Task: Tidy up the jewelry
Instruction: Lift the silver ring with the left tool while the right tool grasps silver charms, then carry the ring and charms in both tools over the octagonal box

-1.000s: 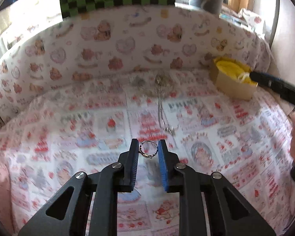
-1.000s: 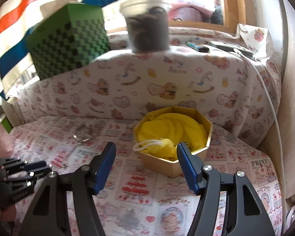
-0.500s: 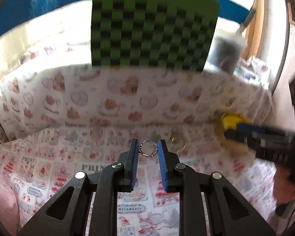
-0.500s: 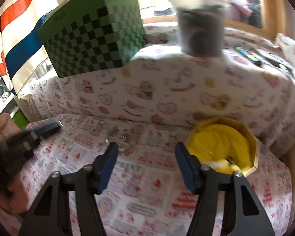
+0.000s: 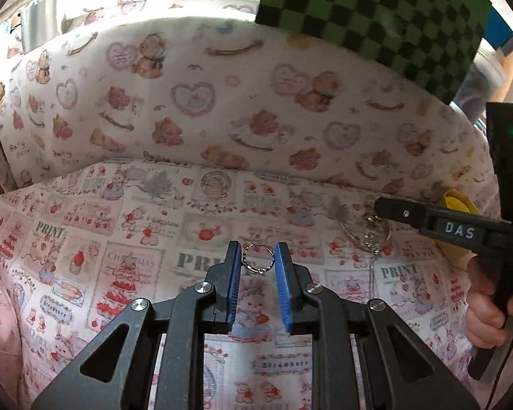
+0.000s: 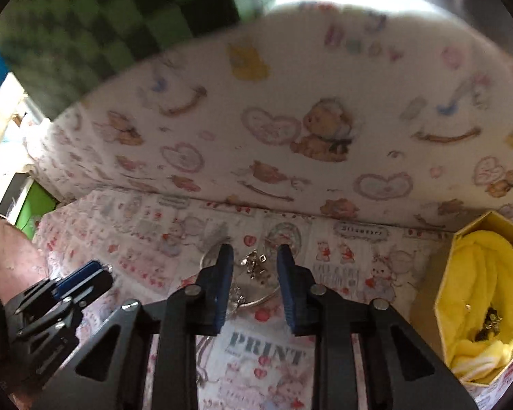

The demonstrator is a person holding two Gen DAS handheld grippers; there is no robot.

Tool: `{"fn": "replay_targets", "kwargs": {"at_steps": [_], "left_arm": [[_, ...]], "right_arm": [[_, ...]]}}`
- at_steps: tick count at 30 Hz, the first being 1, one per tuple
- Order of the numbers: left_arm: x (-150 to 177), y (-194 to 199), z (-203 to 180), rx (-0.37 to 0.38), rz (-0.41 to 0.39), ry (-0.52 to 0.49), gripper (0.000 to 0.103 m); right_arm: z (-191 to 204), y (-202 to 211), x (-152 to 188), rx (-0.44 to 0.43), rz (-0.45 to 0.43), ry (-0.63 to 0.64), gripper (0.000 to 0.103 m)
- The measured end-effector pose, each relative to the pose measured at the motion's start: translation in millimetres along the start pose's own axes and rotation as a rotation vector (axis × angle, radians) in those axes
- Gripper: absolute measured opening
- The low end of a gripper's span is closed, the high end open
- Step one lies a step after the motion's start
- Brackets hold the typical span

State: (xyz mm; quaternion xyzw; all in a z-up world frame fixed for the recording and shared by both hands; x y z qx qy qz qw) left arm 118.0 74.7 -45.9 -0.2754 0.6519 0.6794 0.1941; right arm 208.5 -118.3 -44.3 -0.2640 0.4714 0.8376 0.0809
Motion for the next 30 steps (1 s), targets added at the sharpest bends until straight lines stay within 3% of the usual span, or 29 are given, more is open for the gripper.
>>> {"fn": "replay_targets", "kwargs": {"at_steps": [4, 7, 13, 22, 27, 30], "left_arm": [[-1, -3, 2, 0.006, 0.007, 0.007, 0.019], [-1, -2, 1, 0.016, 0.008, 0.006, 0.019], [-1, 2, 0, 0.005, -0.006, -0.012, 0.019], [-2, 23, -5, -0.013, -0.076, -0.045, 0.019], [1, 39, -13, 0.000, -0.121, -0.079, 0.019], [5, 51, -17, -0.049, -0.175, -0.104, 0.019]], "right_arm": [[5, -7, 3, -0.009, 0.018, 0.019, 0.023], [9, -22, 3, -0.011, 0.051, 0.015, 0.014], [8, -17, 5, 0.014, 0.004, 0.004, 0.014], [15, 53, 28, -0.035, -0.090, 0.077, 0.014], [12, 98, 58, 0.012, -0.220, 0.130, 0.014], [9, 110, 70, 0.043, -0.281, 0.148, 0.014]]}}
Point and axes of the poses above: each gripper's, at about its wrist camera, not at the fingertips, and y roughly against the way its jaws point, z to its left, x to its underside, the point moved 1 cm from there along -y, roughly the way its jaws point, and after that the axes turned 13 degrees about -x, right-handed, at the moved point
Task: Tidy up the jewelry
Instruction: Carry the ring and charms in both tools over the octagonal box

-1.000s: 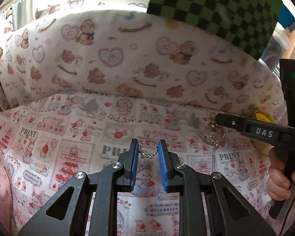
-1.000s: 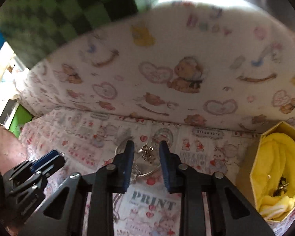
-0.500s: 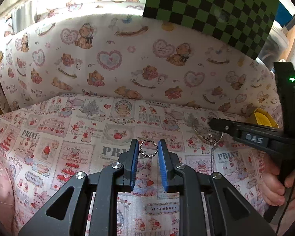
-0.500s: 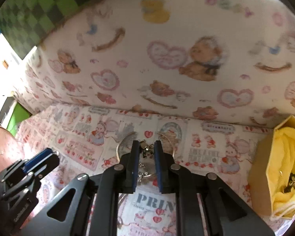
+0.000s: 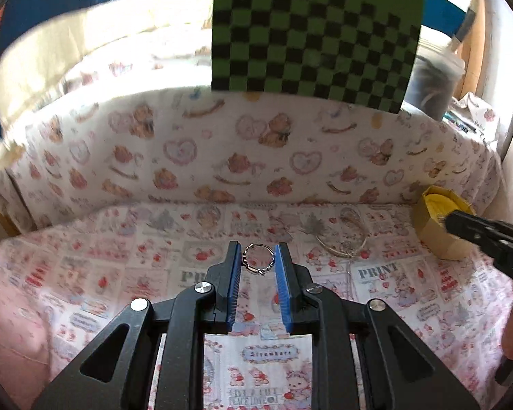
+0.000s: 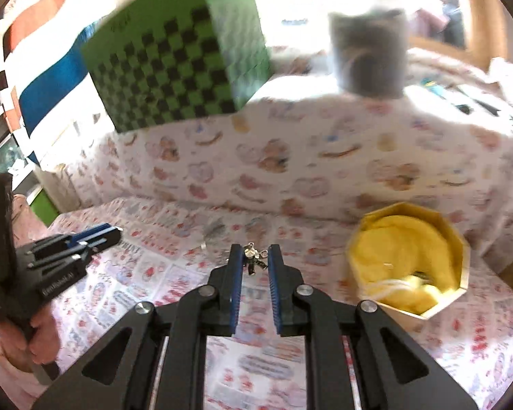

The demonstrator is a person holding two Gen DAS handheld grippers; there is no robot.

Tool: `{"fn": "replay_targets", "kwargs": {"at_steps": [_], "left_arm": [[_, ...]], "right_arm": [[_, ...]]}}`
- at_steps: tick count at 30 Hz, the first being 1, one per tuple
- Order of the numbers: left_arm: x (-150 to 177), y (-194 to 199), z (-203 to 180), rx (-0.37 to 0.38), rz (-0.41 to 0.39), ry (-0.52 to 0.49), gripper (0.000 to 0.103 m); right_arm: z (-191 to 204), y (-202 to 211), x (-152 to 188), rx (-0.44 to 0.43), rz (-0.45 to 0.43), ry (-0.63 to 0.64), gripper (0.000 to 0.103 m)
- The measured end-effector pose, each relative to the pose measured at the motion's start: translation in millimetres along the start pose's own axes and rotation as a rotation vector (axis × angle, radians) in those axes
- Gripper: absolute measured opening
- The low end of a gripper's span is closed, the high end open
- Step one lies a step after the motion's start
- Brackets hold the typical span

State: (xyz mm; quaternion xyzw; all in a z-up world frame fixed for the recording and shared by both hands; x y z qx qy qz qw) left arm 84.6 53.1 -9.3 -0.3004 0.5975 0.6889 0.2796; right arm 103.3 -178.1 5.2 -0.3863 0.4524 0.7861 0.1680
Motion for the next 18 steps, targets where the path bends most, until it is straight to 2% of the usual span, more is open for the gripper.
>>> {"fn": "replay_targets", "kwargs": {"at_steps": [4, 7, 11, 18], "left_arm": [[-2, 13, -5, 0.006, -0.045, -0.009, 0.019], [1, 31, -12, -0.050, -0.121, -0.043, 0.019], [5, 57, -14, -0.064, -0.200, -0.041, 0.019], [-5, 109, -27, -0.020, -0.319, -0.021, 0.019]], "right_arm": [[-8, 19, 9, -0.007, -0.041, 0.007, 0.014], [-9, 31, 15, -0.008, -0.075, 0.033, 0.013], [-7, 47, 22, -0.012, -0.166, 0.083, 0.013], [-10, 78, 13, 0.017, -0.283, 0.139, 0.013]]}}
Point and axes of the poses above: each gripper's, at about its wrist camera, not at the fingertips, and y roughly against the way its jaws point, z to its left, x to its underside, the point moved 1 cm from there along -y, roughly the way its jaws point, and after that the axes turned 13 degrees about -x, right-handed, at the moved point
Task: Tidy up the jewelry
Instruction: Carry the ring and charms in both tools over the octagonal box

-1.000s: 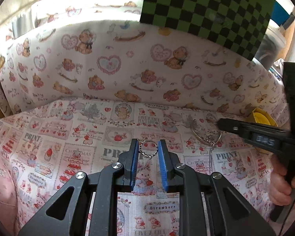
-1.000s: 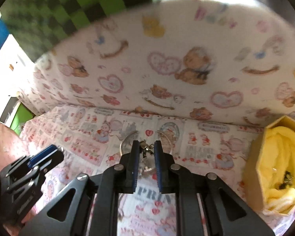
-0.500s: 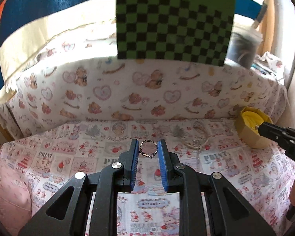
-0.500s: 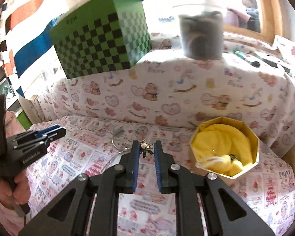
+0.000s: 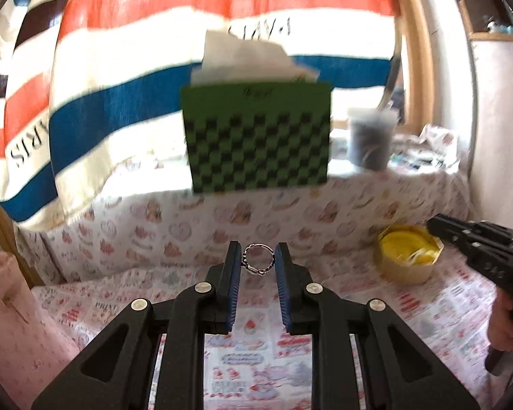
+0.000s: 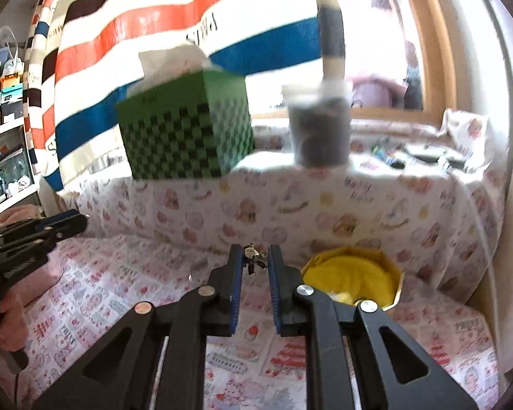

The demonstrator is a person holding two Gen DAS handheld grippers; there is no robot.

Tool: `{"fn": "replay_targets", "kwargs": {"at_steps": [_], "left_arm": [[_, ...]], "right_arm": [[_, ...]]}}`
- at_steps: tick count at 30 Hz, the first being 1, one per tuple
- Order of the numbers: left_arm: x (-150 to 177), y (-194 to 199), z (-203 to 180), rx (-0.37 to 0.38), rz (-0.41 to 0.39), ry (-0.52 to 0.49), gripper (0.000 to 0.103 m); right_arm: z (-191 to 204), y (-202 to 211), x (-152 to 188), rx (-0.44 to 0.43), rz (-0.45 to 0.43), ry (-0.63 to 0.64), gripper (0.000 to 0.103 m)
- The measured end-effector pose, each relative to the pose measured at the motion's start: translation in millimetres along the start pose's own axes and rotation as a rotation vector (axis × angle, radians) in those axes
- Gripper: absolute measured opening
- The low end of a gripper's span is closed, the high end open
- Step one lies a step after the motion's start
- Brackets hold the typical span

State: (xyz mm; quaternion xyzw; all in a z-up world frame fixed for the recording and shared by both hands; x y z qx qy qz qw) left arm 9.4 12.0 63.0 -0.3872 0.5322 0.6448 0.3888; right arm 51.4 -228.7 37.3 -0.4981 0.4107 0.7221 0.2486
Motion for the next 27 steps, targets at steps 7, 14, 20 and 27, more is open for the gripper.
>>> {"fn": "replay_targets", "kwargs": {"at_steps": [7, 14, 20, 27], "left_arm": [[-36, 22, -35, -0.012, -0.046, -0.056, 0.019], [-70, 19, -83, 0.106, -0.055, -0.028, 0.019], [-78, -31, -143, 0.215, 0.043, -0.050, 0.019], [-36, -110, -197, 0.321, 0.321, -0.071, 0.019]], "right_arm": [[-19, 34, -20, 0.049, -0.112, 0.045, 0.013], [-68, 36, -20, 0.101, -0.147, -0.094, 0.013], [-97, 24, -6, 0.070, -0.086, -0.190, 0.014], [-127, -4, 15, 0.034, 0.026, -0.319, 0.014]]}}
Point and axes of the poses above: each gripper's, at about its wrist camera, not at the fingertips, and y roughly against the way its jaws point, z to its left, x to its underside, the point moved 1 cm from there along -y, roughly the way its jaws point, and after that the axes turned 13 degrees about -x, right-handed, at the moved point
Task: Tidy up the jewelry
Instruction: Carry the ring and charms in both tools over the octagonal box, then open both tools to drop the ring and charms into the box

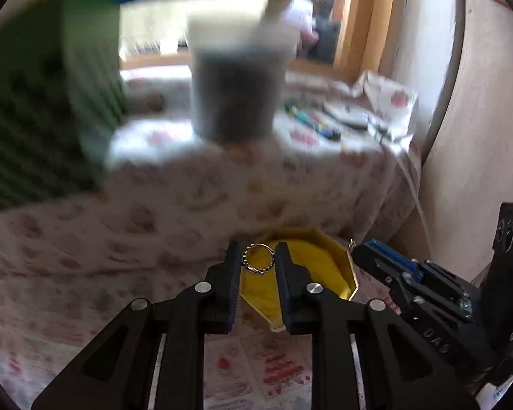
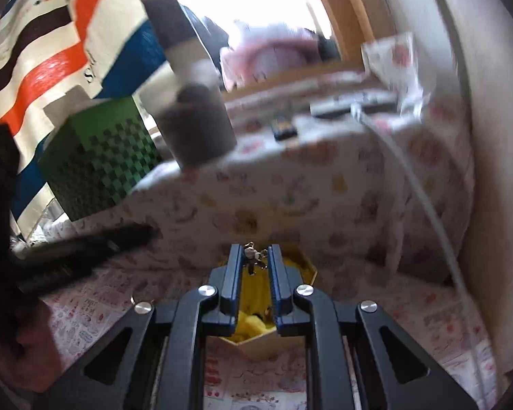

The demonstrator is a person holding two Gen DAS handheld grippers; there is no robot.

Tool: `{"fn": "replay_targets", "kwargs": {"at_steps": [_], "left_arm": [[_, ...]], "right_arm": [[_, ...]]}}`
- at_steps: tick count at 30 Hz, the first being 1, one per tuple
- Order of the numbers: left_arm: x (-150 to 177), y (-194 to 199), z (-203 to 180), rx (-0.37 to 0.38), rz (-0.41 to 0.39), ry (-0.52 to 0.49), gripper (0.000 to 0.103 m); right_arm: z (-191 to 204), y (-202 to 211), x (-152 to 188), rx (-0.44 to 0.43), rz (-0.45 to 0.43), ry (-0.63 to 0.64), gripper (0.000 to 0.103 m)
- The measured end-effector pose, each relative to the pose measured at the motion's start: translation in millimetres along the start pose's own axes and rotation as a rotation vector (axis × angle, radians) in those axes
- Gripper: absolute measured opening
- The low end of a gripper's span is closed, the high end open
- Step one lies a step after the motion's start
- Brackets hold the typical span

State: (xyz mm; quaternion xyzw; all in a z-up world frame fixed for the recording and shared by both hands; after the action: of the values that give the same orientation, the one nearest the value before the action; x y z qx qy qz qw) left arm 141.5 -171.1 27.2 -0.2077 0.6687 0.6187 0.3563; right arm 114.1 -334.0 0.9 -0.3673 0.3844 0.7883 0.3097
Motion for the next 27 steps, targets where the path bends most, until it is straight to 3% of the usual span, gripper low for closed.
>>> {"fn": "replay_targets", "kwargs": {"at_steps": [4, 7, 16, 22, 27], "left_arm": [[3, -36, -3, 0.037, 0.106, 0.016, 0.019], [4, -49, -2, 0.068, 0.139, 0.032, 0.019], [9, -65, -10, 0.128, 0.132, 0.045, 0.019], [12, -62, 0, 0.067, 0.136, 0.022, 0.019], [6, -42, 9, 0.107, 0.075, 0.035, 0.032]], "right_arm": [[-14, -7, -1, -0.040, 0.014, -0.074, 0.014], [-24, -7, -3, -0.047, 0.002, -0.121, 0.014], [-24, -18, 0, -0.063, 0.033, -0.120, 0.014], [-25, -20, 1, -0.042, 0.029, -0.110, 0.014], [-24, -15, -1, -0.049, 0.014, -0.106, 0.022]]}}
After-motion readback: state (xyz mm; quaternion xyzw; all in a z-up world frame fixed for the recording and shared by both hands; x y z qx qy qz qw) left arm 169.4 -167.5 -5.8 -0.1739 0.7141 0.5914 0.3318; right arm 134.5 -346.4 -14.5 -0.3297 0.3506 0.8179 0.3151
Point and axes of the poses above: each gripper's, at about its wrist camera, not at the fingertips, and y roughly against the way its jaws point, z to its left, x to its underside, the point moved 1 cm from there along -y, roughly the way its jaws point, and after that the axes turned 13 degrees about -x, right-handed, at the moved point
